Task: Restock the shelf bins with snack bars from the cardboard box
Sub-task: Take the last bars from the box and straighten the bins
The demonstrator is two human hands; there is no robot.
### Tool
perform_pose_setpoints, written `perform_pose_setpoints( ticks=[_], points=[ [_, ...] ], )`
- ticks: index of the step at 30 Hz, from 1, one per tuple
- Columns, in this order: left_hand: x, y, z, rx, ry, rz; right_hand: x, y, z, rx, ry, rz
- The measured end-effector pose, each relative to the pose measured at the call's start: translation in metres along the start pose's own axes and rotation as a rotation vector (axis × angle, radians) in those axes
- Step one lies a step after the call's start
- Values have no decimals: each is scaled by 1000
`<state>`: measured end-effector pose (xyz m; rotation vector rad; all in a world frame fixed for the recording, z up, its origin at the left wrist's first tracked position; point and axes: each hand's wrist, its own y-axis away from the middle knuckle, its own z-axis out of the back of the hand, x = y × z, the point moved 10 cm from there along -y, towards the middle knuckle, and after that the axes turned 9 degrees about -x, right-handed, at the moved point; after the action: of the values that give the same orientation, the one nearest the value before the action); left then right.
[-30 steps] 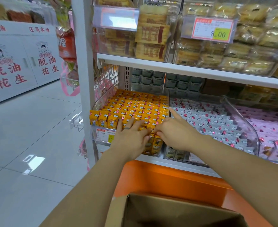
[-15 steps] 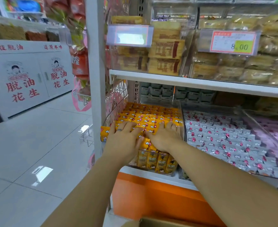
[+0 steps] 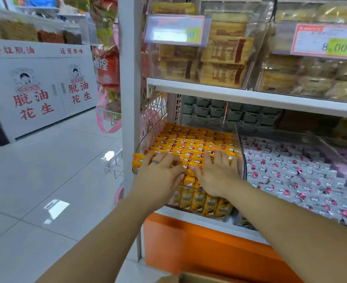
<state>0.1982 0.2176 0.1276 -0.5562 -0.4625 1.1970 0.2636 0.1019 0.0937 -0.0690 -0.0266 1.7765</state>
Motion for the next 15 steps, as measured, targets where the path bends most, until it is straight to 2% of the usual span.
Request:
perform_pose_setpoints(
  ticks=[3, 6, 9, 15],
  points=[
    [1, -6, 2, 45, 20, 29, 1, -4, 0, 16, 2, 11],
    [-2, -2, -2, 171, 39, 29, 3, 7, -6, 90, -24, 33],
    [-9, 6, -1, 166, -26, -89, 3, 13, -11, 160, -101, 8],
    [-5, 7, -2, 158, -122, -89, 6, 4, -3, 17, -136, -33]
  ],
)
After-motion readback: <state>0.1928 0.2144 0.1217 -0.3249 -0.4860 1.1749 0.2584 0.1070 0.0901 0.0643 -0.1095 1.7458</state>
